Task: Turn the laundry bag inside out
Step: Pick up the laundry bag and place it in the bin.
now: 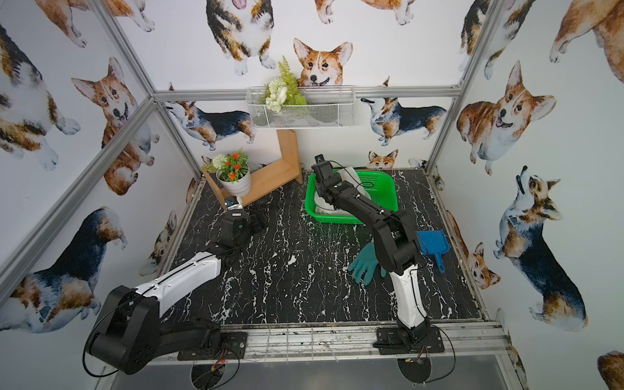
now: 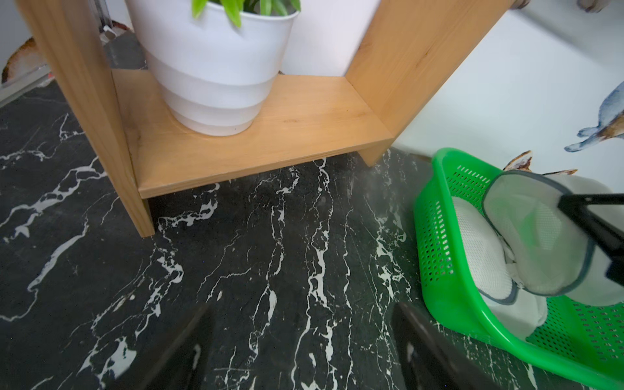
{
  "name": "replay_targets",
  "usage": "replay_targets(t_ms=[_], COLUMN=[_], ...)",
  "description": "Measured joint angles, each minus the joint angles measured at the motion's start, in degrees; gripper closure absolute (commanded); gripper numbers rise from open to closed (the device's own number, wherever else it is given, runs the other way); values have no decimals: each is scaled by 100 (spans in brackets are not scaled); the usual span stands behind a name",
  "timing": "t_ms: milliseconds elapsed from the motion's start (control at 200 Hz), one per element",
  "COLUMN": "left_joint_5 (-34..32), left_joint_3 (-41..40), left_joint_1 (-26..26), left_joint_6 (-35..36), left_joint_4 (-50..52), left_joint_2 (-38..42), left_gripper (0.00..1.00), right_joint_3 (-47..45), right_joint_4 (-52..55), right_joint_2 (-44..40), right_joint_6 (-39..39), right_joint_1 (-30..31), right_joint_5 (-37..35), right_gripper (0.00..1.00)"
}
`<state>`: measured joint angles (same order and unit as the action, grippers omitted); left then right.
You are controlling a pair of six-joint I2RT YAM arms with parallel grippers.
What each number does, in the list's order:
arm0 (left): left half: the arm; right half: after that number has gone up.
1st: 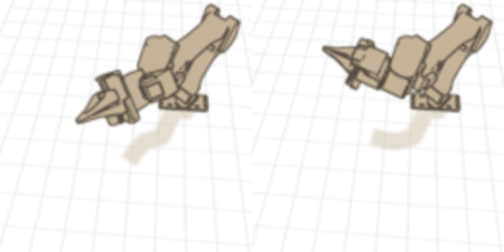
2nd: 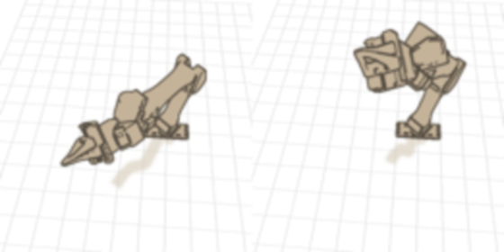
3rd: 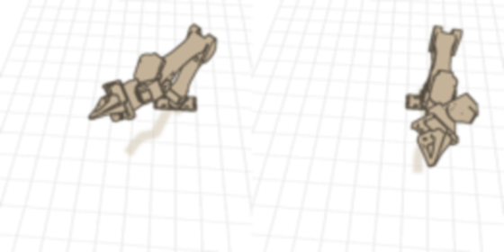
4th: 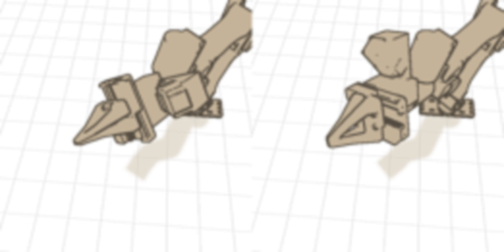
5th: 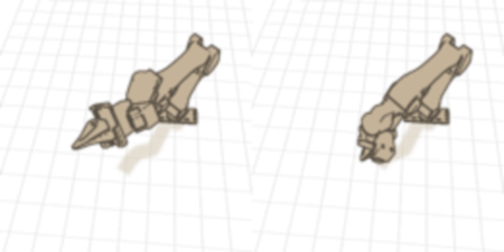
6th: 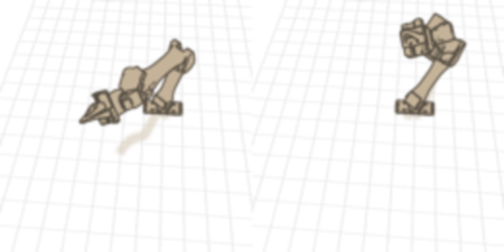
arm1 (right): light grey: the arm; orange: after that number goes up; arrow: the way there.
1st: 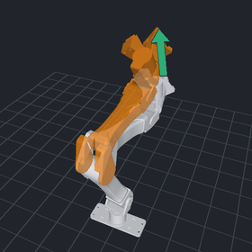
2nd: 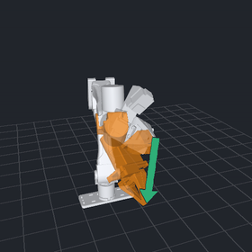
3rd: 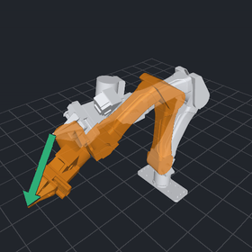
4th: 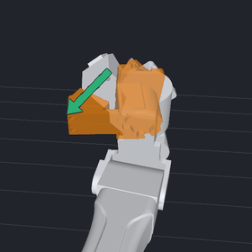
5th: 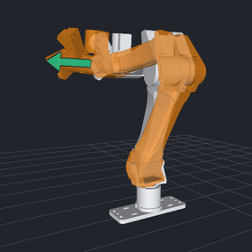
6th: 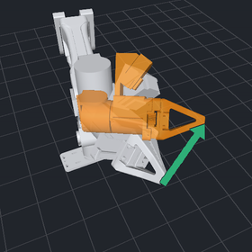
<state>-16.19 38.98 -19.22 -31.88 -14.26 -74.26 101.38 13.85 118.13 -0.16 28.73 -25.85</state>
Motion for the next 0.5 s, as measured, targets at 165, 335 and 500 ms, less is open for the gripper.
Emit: replay_targets(t_ms=[165, 335, 500], left_joint_5=[153, 354, 643], left_joint_3=[481, 1005, 1427], left_joint_1=[2, 2, 2], left_joint_6=[487, 1115, 1655], left_joint_4=[20, -70, -162], left_joint_2=[-120, -258, -369], left_gripper=[13, 14, 14], right_joint_3=[-286, -879, -1043], right_joint_4=[-48, -420, -717], right_joint_2=[-802, -1781, -2439], right_joint_6=[-157, -382, -249], right_joint_1=[-385, -787, -905], right_joint_5=[616, 1217, 1755], right_gripper=[100, 100, 100])
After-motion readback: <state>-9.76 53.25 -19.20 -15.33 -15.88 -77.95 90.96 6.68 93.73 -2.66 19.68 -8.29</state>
